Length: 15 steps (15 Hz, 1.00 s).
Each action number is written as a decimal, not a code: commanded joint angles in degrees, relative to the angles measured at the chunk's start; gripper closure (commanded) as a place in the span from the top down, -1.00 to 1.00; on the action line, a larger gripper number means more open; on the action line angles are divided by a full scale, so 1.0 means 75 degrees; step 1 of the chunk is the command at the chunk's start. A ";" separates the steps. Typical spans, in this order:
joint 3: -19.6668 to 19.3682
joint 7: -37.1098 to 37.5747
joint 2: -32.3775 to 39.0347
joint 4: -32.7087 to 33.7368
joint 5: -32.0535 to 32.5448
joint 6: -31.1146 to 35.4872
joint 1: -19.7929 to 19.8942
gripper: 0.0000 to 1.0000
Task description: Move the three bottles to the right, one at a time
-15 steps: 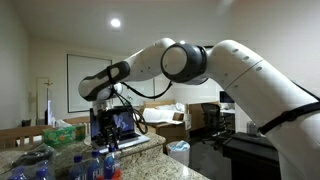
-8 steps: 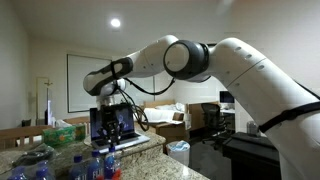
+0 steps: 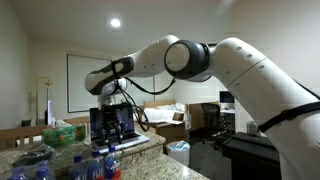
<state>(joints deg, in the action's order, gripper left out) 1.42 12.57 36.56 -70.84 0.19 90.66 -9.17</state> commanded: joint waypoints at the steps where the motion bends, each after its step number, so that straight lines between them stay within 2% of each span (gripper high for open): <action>1: 0.0106 -0.0116 -0.0123 -0.0166 -0.0114 0.0075 0.0062 0.69; 3: 0.0123 -0.0182 -0.0018 -0.0070 -0.0042 0.0116 0.0032 0.94; 4: 0.0141 -0.0228 0.0052 -0.0007 -0.0043 0.0108 0.0035 1.00; 10: 0.0155 -0.0414 0.0305 0.0104 -0.0007 0.0345 0.0061 1.00; 11: 0.0152 -0.0422 0.0334 0.0112 -0.0001 0.0420 0.0061 0.92; 12: 0.0147 -0.0428 0.0354 0.0113 0.0012 0.0500 0.0057 0.47; 14: 0.0132 -0.0427 0.0370 0.0100 0.0067 0.0670 0.0034 0.39; 15: 0.0130 -0.0430 0.0386 0.0117 0.0078 0.0713 0.0031 0.28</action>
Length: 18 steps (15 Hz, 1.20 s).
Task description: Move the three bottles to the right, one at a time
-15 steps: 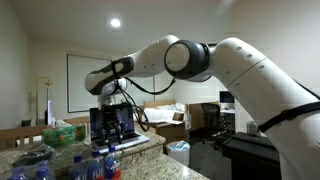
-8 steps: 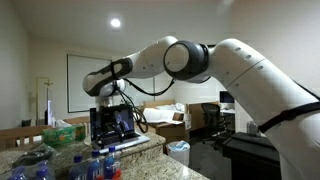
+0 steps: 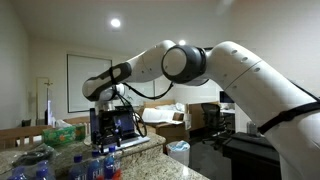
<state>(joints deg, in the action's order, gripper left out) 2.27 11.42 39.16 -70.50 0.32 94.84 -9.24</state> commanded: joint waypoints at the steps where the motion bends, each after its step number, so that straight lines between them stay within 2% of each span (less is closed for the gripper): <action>1: 0.0015 -0.0274 0.0055 0.0096 0.0067 0.0161 0.0038 0.13; 8: -0.0021 -0.0226 -0.0009 0.0062 0.0165 0.0056 0.0007 -0.80; 10: -0.0029 -0.0161 -0.0052 0.0029 0.0145 0.0015 0.0009 -0.72; 18: -0.0083 0.0473 -0.0457 -0.0285 -0.0382 -0.0501 0.0177 -0.72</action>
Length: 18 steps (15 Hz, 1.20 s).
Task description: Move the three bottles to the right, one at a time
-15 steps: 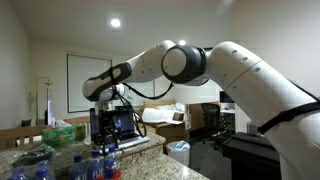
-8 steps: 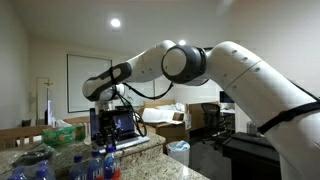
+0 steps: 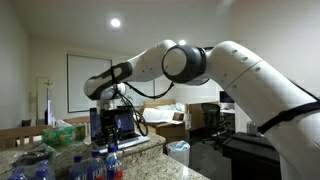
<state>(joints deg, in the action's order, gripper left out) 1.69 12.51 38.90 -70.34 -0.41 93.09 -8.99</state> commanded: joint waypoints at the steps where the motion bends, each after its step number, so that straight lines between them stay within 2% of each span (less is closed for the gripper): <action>1: -0.0029 0.0393 -0.0506 -0.0406 -0.0359 -0.0246 0.0182 -0.72; 9: -0.0226 0.0371 -0.0870 -0.0772 -0.0709 -0.0079 0.0653 -0.72; 18: -0.0641 -0.0113 -0.1484 -0.1552 -0.0509 -0.0061 0.1329 -0.72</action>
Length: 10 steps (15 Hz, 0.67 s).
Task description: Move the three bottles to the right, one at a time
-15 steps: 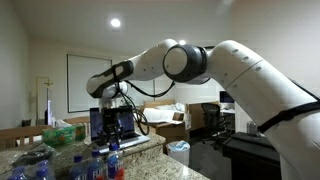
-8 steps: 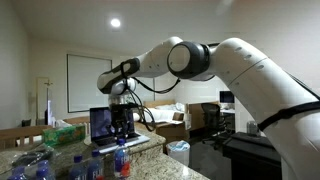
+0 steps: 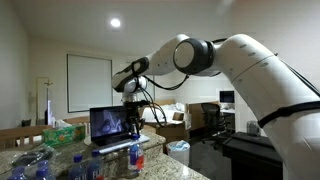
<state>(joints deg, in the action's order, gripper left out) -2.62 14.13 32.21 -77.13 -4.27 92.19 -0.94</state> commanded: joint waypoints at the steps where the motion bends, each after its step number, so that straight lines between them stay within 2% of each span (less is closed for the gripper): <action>1: -0.0112 -0.0444 -0.0682 -0.0758 0.0023 0.0097 0.0347 -0.72; 5: -0.0289 -0.1045 -0.0912 -0.1152 0.0142 0.0329 0.0708 -0.72; 10: -0.0423 -0.2052 -0.0777 -0.1193 0.0392 0.0842 0.1099 -0.72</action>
<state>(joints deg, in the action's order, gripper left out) -5.86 3.30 28.22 -83.60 -2.77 95.64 5.78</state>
